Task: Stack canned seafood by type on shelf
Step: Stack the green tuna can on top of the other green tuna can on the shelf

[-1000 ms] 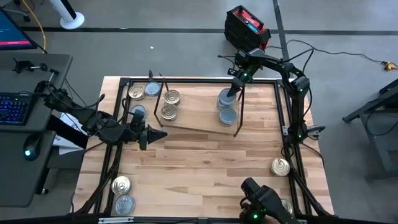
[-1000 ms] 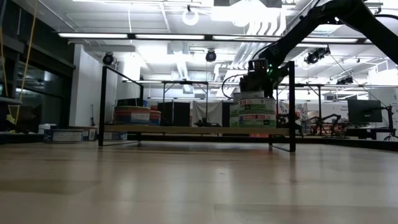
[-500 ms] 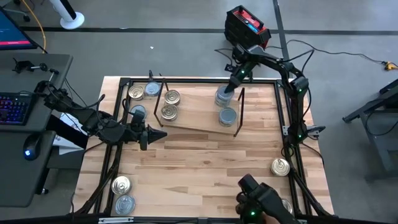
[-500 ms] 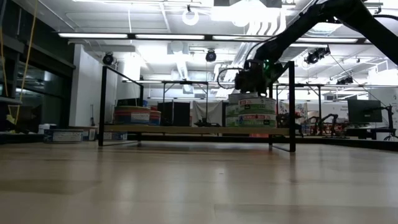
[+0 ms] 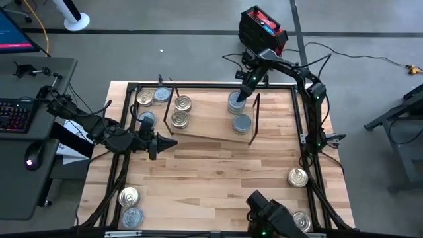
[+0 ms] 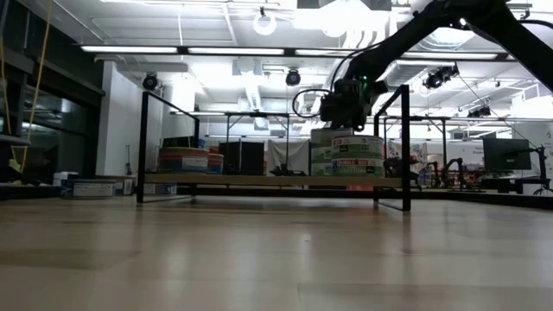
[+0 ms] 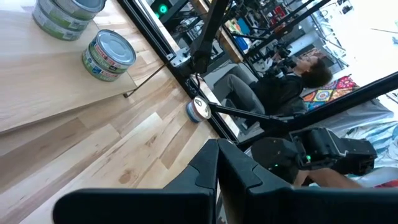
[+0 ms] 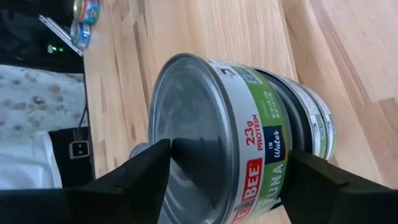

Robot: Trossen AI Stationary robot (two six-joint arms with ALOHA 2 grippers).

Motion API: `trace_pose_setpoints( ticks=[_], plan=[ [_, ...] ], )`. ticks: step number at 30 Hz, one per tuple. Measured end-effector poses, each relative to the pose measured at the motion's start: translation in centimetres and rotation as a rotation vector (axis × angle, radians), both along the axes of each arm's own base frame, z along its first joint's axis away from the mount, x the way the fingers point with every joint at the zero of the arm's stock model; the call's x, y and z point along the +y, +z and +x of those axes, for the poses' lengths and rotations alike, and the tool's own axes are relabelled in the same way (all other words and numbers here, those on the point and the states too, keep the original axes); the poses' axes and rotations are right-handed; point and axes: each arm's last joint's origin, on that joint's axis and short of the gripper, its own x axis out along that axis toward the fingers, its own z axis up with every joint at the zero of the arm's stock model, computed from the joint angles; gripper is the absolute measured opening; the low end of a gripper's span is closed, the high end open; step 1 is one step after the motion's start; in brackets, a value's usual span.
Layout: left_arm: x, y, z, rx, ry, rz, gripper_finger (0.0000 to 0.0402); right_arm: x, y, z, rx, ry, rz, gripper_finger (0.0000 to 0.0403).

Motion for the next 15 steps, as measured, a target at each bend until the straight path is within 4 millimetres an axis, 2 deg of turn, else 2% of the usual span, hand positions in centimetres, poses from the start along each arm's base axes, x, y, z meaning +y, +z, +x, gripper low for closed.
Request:
trace_pose_setpoints(
  ticks=[7, 15],
  plan=[
    [0.0, 0.0, 0.0, 0.002, -0.010, -0.004, 0.0000, 0.3, 0.8, 0.2, 0.027, 0.028, -0.030, 0.0256],
    [-0.1, 0.0, 0.0, 0.005, -0.031, -0.012, 0.0000, 1.0, 1.8, 1.3, 0.068, 0.071, -0.126, 0.0256]
  ],
)
